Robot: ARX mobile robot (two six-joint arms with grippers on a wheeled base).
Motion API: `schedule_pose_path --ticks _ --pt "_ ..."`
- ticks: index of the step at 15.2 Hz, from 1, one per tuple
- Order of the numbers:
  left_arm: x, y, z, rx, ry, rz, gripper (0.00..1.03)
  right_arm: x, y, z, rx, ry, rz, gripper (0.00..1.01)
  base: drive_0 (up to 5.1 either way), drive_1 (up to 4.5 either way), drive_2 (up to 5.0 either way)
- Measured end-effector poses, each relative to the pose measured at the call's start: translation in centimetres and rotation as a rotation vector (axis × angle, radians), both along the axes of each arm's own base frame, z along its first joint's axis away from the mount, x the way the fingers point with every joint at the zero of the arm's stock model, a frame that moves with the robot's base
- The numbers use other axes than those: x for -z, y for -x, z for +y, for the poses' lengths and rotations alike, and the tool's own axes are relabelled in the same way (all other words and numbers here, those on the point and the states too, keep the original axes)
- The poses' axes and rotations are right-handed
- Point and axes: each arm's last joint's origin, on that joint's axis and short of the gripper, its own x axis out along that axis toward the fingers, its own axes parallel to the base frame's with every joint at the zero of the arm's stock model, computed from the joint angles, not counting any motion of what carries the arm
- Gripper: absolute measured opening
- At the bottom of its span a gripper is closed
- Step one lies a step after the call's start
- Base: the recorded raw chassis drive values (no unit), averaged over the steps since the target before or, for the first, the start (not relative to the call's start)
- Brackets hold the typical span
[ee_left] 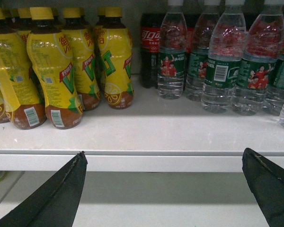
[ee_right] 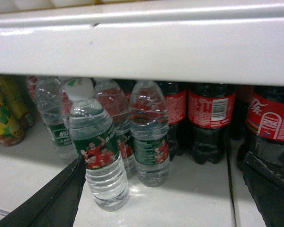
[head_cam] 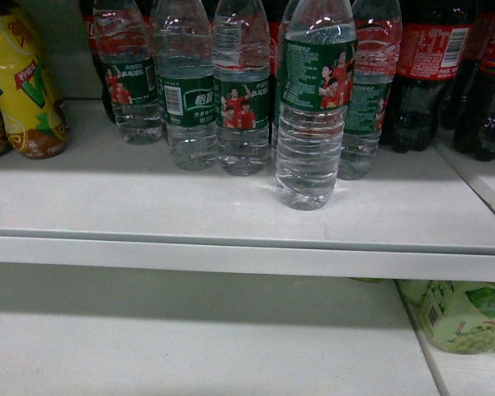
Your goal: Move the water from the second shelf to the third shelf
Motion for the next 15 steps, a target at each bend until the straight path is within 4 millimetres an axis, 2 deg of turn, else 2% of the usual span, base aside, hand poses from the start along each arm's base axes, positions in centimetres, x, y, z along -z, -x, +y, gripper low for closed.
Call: schedule_pose_path --ticks 2,4,8,12,15 --pt "0.0 0.0 0.0 0.0 0.0 0.0 0.98 1.5 -1.2 1.9 -0.06 0.05 0.029 0.98 0.0 0.0 0.0" --pt "0.0 0.0 0.0 0.0 0.0 0.0 0.98 3.9 -2.1 3.6 -0.133 0.096 0.102 0.98 0.0 0.0 0.0" --pt "0.0 0.0 0.0 0.0 0.0 0.0 0.98 6.6 -2.9 6.2 -0.253 0.12 0.179 0.98 0.0 0.0 0.0" --pt "0.0 0.0 0.0 0.0 0.0 0.0 0.98 6.8 -4.2 8.9 -0.315 0.115 0.15 0.98 0.0 0.0 0.0" --pt "0.0 0.0 0.0 0.0 0.0 0.0 0.98 7.0 -5.9 9.9 -0.265 0.106 0.163 0.98 0.0 0.0 0.0"
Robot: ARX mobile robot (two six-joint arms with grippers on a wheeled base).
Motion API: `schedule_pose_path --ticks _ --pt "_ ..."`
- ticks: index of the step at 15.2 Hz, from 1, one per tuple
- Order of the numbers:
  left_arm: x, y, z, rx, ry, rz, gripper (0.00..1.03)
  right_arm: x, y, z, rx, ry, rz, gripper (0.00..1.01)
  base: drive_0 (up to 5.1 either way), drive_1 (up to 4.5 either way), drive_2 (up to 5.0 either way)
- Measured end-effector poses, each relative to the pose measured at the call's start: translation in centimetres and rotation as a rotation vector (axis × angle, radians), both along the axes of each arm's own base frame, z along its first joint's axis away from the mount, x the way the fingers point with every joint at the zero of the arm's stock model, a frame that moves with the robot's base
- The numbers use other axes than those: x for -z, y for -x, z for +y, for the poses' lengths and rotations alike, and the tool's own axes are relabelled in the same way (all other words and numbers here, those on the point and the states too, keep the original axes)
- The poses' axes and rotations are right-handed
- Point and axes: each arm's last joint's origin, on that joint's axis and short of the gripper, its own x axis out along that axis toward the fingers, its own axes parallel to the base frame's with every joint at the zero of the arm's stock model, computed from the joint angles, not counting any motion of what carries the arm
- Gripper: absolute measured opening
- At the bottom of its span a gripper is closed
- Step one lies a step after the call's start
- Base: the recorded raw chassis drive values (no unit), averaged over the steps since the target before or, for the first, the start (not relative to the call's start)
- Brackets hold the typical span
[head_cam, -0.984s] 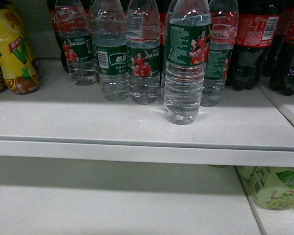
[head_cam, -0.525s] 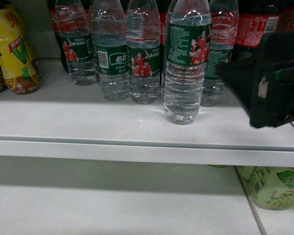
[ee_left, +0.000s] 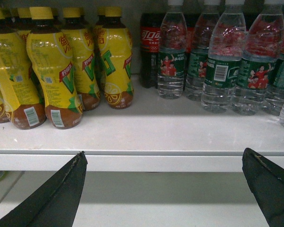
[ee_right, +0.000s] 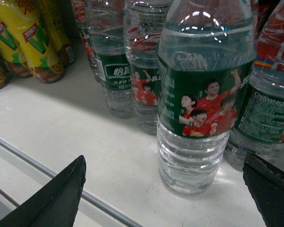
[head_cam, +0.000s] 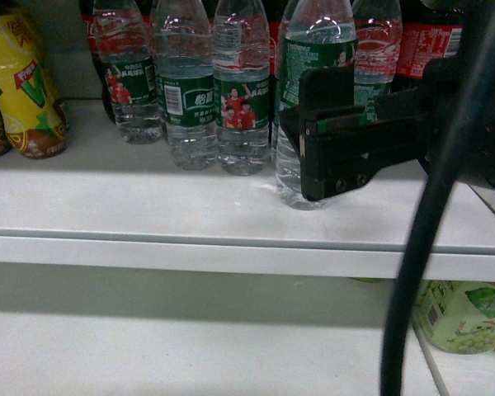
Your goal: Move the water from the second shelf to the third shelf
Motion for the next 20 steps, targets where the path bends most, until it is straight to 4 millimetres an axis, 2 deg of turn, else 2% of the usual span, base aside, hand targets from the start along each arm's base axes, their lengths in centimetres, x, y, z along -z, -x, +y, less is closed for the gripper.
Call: schedule_pose_path --ticks 3,6,12,15,20 --pt "0.0 0.0 0.0 0.0 0.0 0.0 0.98 -0.4 -1.5 1.4 0.033 -0.004 -0.009 0.98 0.0 0.0 0.0" --pt "0.0 0.0 0.0 0.0 0.0 0.0 0.98 0.3 -3.1 2.4 0.072 0.027 0.023 0.98 0.0 0.0 0.0" --pt "0.0 0.0 0.0 0.0 0.0 0.0 0.98 -0.5 -5.3 2.6 0.15 0.003 0.007 0.98 0.0 0.0 0.0" --pt "0.0 0.0 0.0 0.0 0.0 0.0 0.98 -0.3 -7.8 2.4 0.222 -0.014 0.011 0.98 0.0 0.0 0.0" --pt "0.0 0.0 0.0 0.0 0.0 0.0 0.98 -0.6 -9.1 2.9 0.229 -0.044 0.018 0.98 0.0 0.0 0.0"
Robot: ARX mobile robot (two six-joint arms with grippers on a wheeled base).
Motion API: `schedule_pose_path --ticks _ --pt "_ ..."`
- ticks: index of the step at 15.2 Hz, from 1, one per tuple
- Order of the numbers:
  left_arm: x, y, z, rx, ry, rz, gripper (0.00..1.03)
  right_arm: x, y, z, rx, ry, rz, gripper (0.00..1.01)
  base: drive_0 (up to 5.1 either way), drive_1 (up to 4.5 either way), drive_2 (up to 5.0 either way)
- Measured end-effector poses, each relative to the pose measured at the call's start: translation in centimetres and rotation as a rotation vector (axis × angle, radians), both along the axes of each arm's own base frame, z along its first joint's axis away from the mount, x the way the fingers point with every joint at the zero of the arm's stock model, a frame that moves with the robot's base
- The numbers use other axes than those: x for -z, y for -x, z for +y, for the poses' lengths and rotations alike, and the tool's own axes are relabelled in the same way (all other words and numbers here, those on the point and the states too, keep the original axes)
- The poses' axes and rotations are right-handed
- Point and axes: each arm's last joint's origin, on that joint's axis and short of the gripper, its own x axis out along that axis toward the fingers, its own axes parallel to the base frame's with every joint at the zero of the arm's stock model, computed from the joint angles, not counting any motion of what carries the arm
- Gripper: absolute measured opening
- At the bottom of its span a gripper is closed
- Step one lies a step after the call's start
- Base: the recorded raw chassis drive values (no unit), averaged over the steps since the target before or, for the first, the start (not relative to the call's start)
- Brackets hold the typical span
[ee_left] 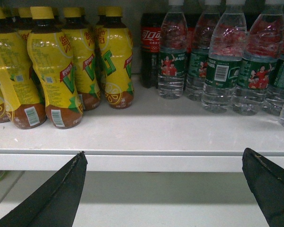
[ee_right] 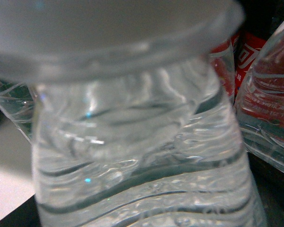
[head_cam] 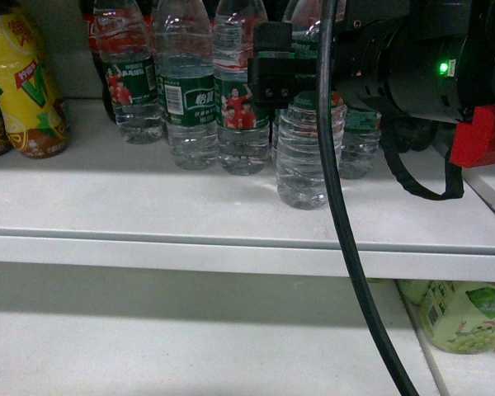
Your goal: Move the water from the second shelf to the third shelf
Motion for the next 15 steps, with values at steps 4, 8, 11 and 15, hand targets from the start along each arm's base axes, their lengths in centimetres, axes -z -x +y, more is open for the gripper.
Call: schedule_pose_path --ticks 4,8,11,15 --pt "0.0 0.0 0.0 0.0 0.0 0.0 0.98 -0.3 -0.3 0.5 0.015 0.004 -0.002 0.97 0.0 0.0 0.0" --pt "0.0 0.0 0.0 0.0 0.0 0.0 0.98 -0.3 -0.3 0.6 0.022 0.005 -0.008 0.58 0.0 0.0 0.0" --pt "0.0 0.0 0.0 0.0 0.0 0.0 0.98 -0.4 0.4 0.3 0.01 0.003 -0.008 0.45 0.0 0.0 0.0" --pt "0.0 0.0 0.0 0.0 0.0 0.0 0.98 -1.2 8.8 -2.2 -0.072 0.005 0.028 0.44 0.0 0.0 0.0"
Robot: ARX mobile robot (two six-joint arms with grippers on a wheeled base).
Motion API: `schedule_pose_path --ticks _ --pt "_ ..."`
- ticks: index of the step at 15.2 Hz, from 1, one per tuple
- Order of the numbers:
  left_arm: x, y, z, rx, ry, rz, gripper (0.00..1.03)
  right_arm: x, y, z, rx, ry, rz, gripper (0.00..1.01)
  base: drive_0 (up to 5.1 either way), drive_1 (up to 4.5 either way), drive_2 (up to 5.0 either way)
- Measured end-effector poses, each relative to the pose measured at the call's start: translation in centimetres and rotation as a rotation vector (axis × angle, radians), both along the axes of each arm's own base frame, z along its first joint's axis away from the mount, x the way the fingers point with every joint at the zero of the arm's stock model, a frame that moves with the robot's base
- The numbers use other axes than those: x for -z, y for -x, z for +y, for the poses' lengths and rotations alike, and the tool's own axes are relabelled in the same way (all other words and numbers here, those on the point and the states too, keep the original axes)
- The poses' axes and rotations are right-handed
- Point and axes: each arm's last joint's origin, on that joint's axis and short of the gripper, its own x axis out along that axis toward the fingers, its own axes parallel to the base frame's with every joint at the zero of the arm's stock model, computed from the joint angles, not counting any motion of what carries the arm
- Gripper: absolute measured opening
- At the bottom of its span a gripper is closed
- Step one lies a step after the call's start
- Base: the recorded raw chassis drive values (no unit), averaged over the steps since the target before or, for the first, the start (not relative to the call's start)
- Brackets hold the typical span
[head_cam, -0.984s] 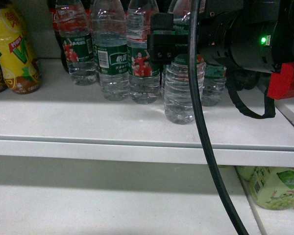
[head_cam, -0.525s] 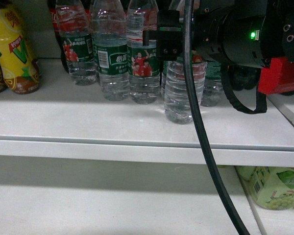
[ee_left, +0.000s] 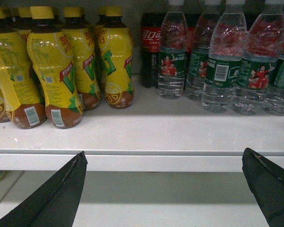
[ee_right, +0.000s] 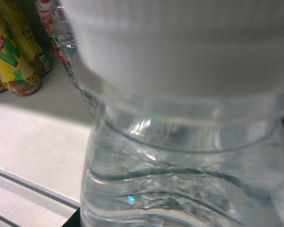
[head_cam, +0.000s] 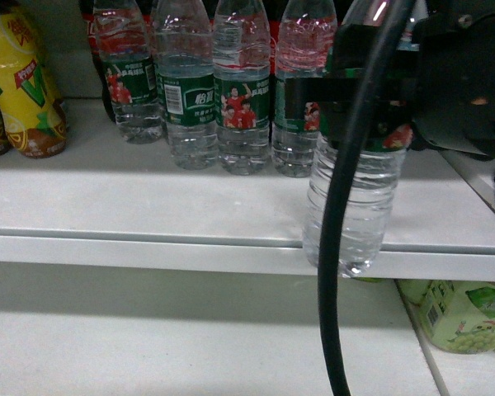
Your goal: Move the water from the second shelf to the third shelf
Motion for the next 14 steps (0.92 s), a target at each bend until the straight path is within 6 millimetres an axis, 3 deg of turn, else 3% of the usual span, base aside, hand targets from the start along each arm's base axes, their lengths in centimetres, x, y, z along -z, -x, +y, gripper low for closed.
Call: schedule_pose_path --ticks 7,10,14 --pt "0.0 0.0 0.0 0.0 0.0 0.0 0.98 -3.5 7.3 -4.7 0.082 0.0 -0.075 0.44 0.0 0.0 0.0" --pt "0.0 0.0 0.0 0.0 0.0 0.0 0.98 -4.5 10.6 -8.2 0.267 0.031 -0.158 0.44 0.0 0.0 0.0" --pt "0.0 0.0 0.0 0.0 0.0 0.0 0.98 -4.7 11.9 -10.7 0.388 0.039 -0.162 0.43 0.0 0.0 0.0"
